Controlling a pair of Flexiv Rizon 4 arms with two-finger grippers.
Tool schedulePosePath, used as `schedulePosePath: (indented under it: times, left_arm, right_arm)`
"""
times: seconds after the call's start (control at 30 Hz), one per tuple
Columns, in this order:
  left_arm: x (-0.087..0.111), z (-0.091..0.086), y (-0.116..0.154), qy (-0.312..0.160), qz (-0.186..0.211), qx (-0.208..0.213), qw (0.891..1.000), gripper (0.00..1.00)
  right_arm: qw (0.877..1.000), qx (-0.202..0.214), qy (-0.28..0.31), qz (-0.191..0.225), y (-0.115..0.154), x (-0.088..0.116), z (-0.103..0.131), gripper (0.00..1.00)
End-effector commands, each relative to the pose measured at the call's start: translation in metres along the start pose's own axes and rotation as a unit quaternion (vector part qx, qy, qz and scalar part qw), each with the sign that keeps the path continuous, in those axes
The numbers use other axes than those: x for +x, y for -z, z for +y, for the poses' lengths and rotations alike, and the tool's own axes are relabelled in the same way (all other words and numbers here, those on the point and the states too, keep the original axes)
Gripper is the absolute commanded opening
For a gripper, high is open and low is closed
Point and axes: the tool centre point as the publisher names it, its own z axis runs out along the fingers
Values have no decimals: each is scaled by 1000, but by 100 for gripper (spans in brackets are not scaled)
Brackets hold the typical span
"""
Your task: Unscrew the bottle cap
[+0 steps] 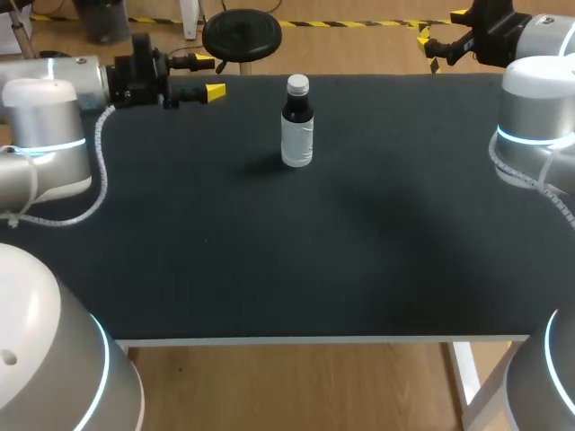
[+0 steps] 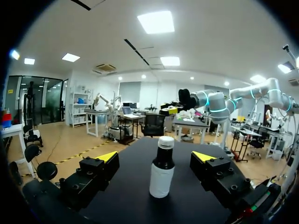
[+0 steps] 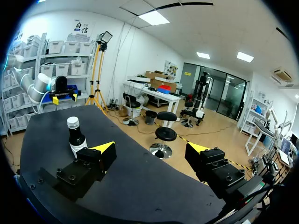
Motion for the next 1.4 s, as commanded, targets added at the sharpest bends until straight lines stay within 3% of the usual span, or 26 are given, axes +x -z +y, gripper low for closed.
schedulePosePath:
  times: [0.03, 0.5, 0.57, 0.83, 1.4]
  left_arm:
    - [-2, 1, -1, 0, 2, 1, 1000, 100]
    - [-2, 1, -1, 0, 2, 1, 1000, 100]
    - [1, 0, -4, -18, 36, 6, 999, 100]
    - [17, 18, -26, -74, 109, -2, 991, 100]
    - [25, 45, -66, -62, 141, 35, 987, 100]
  right_arm:
    - [1000, 1, 0, 0, 0, 0, 0, 100]
    - [1000, 1, 0, 0, 0, 0, 0, 100]
    - [1000, 1, 0, 0, 0, 0, 0, 100]
    - [1000, 1, 0, 0, 0, 0, 0, 100]
    - [1000, 1, 0, 0, 0, 0, 0, 100]
